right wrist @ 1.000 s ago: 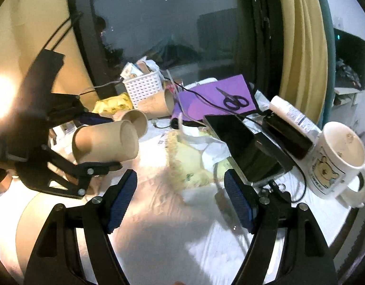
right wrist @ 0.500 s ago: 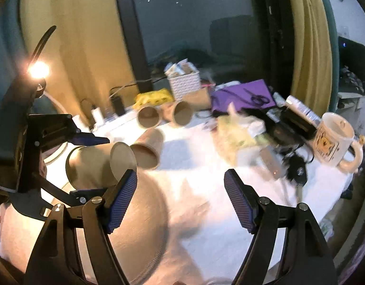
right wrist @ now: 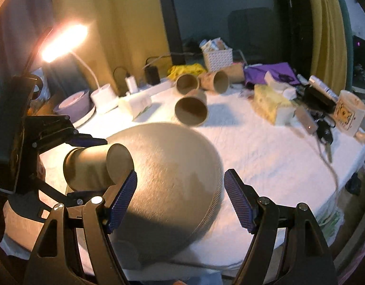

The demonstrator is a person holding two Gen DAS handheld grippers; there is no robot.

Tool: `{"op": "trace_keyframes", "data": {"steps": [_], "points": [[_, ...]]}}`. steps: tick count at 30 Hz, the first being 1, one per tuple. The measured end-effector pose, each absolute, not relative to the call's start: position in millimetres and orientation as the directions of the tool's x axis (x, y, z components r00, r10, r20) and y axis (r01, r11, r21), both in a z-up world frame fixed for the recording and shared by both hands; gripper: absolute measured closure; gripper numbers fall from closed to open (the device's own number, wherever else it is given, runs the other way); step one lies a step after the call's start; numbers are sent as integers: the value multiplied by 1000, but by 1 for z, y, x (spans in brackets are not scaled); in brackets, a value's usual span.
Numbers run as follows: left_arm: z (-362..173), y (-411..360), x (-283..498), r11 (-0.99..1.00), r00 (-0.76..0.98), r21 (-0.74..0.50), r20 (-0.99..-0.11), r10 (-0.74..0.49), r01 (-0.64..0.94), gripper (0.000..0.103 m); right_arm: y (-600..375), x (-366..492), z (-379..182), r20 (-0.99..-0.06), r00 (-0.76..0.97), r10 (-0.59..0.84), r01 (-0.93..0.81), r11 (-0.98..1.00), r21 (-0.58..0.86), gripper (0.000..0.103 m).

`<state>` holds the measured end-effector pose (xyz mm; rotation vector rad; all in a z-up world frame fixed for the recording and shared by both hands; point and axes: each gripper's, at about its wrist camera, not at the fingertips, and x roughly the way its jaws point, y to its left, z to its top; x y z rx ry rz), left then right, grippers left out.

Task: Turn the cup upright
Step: 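Lift the brown cup with the right gripper and rotate it rim up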

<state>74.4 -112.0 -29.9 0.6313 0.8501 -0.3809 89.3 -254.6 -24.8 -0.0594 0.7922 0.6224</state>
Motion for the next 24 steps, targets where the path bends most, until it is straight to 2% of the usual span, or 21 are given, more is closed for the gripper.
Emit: {"op": "trace_keyframes", "data": {"steps": [11, 13, 15, 21, 24], "points": [[-57, -113, 86, 787, 533, 258, -840, -105, 561, 35, -258, 103, -44, -713, 515, 476, -531, 830, 170, 24], [-59, -113, 88, 793, 521, 233, -845, -122, 563, 29, -259, 105, -46, -716, 512, 474, -532, 830, 169, 24], [-57, -112, 88, 800, 515, 211, -846, -139, 561, 18, -260, 106, -46, -718, 510, 474, -535, 828, 167, 24], [-41, -107, 83, 823, 530, 193, -835, -149, 534, 16, -254, 105, -41, -707, 498, 503, -595, 791, 143, 24], [-29, -100, 77, 849, 545, 177, -825, -147, 497, 16, -242, 104, -37, -706, 482, 520, -675, 734, 80, 24]]}}
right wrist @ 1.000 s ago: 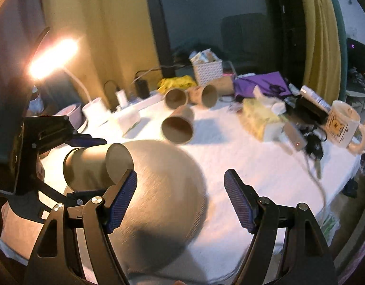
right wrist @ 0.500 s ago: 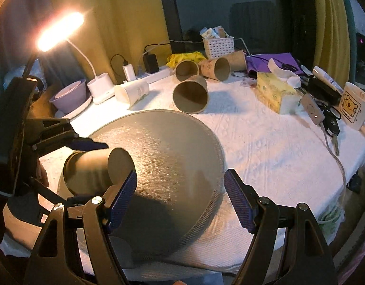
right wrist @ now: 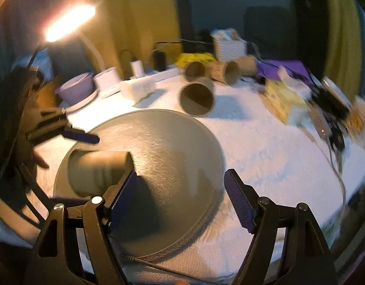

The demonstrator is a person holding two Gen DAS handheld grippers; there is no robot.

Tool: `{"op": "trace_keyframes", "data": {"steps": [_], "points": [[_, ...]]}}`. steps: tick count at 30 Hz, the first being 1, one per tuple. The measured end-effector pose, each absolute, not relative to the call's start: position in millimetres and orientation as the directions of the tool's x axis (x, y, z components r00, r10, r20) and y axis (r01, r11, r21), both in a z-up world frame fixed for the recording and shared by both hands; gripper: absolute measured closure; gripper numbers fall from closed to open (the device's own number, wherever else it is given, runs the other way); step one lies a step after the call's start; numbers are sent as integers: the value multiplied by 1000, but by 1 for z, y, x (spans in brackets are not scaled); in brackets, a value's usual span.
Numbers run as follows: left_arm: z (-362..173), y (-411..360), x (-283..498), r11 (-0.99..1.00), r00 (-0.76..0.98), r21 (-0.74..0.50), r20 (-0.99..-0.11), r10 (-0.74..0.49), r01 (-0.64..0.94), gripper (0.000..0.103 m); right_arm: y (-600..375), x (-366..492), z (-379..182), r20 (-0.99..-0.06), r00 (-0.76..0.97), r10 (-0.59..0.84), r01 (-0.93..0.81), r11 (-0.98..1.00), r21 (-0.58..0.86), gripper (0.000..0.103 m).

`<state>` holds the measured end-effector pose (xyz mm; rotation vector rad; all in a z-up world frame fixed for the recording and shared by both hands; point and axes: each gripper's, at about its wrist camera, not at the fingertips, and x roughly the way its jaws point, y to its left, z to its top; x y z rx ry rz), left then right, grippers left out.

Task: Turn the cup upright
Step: 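Lift the brown cup with the right gripper and rotate it rim up, then lower the upright brown cup onto the grey mat with the right gripper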

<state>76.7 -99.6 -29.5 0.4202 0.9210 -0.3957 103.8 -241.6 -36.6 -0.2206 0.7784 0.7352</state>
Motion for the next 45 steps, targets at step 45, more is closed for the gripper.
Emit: {"op": "trace_keyframes", "data": {"steps": [45], "points": [[-46, 89, 1, 940, 776, -317, -622, -107, -124, 16, -33, 66, -78, -948, 302, 97, -880, -355, -317, 29]]}}
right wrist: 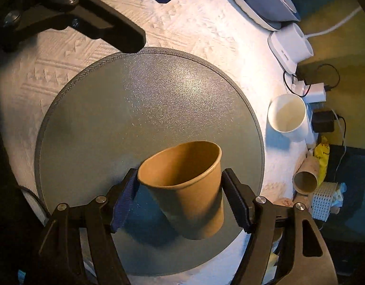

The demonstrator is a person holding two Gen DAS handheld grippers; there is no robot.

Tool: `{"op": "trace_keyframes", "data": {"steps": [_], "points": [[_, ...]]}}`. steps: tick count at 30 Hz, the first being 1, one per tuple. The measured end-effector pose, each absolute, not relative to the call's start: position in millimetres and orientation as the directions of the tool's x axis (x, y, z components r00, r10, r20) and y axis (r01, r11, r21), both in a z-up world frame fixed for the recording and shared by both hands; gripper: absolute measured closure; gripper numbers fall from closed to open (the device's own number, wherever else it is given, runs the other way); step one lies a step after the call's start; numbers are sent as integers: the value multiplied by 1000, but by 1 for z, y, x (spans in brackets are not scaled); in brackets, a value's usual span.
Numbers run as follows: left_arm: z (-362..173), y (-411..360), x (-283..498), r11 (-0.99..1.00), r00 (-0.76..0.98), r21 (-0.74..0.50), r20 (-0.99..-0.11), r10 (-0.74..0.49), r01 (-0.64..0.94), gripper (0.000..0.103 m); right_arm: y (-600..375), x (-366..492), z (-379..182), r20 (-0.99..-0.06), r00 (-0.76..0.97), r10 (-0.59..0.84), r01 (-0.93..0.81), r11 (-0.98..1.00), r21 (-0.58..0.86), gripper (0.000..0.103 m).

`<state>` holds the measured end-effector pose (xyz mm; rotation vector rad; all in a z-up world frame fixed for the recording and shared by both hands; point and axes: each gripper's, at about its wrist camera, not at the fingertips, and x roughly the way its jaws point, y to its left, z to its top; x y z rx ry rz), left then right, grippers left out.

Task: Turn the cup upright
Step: 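Lower the upright brown cup onto the grey mat with the right gripper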

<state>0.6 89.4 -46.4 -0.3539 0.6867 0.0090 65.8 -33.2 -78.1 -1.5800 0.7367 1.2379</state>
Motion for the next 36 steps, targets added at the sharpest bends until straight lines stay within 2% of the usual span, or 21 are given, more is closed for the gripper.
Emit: {"op": "trace_keyframes", "data": {"steps": [8, 16, 22, 26, 30, 36], "points": [[-44, 91, 0, 940, 785, -319, -611, -104, -123, 16, -34, 69, -65, -939, 311, 147, -892, -295, -342, 30], [-42, 95, -2, 933, 797, -332, -597, -94, -139, 16, -53, 92, -29, -887, 306, 346, -947, 14, -321, 30], [-41, 95, -2, 931, 807, -340, -582, -98, -133, 16, -90, 119, -11, -780, 296, 551, -938, 322, -129, 30], [-39, 95, -3, 928, 819, -351, -565, -101, -127, 16, -112, 128, -19, -676, 264, 688, -909, 412, 64, 30], [-41, 95, -2, 926, 819, -354, -565, -101, -131, 16, -119, 127, -27, -604, 276, 747, -872, 459, 169, 30], [-41, 96, -2, 929, 819, -342, -568, -85, -141, 16, -123, 140, -37, -554, 305, 775, -810, 517, 278, 30]]}}
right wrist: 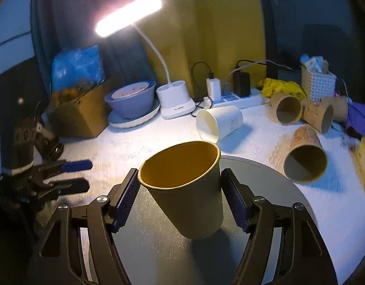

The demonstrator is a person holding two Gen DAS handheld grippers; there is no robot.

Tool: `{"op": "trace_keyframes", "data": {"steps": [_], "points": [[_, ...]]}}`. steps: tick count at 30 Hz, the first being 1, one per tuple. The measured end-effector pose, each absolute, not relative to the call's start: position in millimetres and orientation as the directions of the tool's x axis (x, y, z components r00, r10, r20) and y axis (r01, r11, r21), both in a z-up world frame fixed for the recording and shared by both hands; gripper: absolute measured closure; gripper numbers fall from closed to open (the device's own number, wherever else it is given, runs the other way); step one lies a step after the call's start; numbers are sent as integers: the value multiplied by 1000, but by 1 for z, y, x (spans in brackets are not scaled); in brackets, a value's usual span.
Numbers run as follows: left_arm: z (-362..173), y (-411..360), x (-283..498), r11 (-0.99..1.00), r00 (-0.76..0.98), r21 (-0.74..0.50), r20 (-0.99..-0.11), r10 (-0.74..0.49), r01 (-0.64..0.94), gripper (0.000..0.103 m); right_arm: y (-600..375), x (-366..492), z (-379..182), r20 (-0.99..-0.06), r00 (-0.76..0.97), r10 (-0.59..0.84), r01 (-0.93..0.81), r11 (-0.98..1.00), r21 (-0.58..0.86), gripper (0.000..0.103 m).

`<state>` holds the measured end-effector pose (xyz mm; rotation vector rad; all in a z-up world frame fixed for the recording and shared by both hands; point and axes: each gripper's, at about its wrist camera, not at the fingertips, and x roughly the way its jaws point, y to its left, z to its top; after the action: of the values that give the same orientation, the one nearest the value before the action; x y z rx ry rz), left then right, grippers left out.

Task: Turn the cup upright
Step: 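Lower the upright brown cup onto the grey mat with the right gripper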

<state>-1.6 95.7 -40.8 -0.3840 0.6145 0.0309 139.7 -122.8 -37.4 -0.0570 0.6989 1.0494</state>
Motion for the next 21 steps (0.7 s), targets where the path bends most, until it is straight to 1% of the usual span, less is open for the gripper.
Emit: {"op": "trace_keyframes", "data": {"steps": [3, 7, 12, 16, 21], "points": [[-39, 96, -3, 930, 824, -340, -561, -84, -137, 16, -131, 155, -47, -542, 319, 778, -744, 560, 365, 30], [-37, 95, -4, 933, 826, -333, -557, -80, -134, 16, -135, 162, -55, -572, 346, 744, -698, 611, 373, 30], [-36, 92, -4, 939, 828, -313, -558, -62, -141, 16, -137, 158, -58, -586, 350, 731, -686, 626, 371, 30], [-35, 92, -4, 942, 829, -305, -556, -57, -140, 16, -131, 152, -59, -614, 327, 718, -717, 612, 334, 30], [-35, 87, -5, 948, 832, -290, -552, -53, -132, 16, -134, 145, -57, -627, 351, 696, -722, 627, 292, 30]]}}
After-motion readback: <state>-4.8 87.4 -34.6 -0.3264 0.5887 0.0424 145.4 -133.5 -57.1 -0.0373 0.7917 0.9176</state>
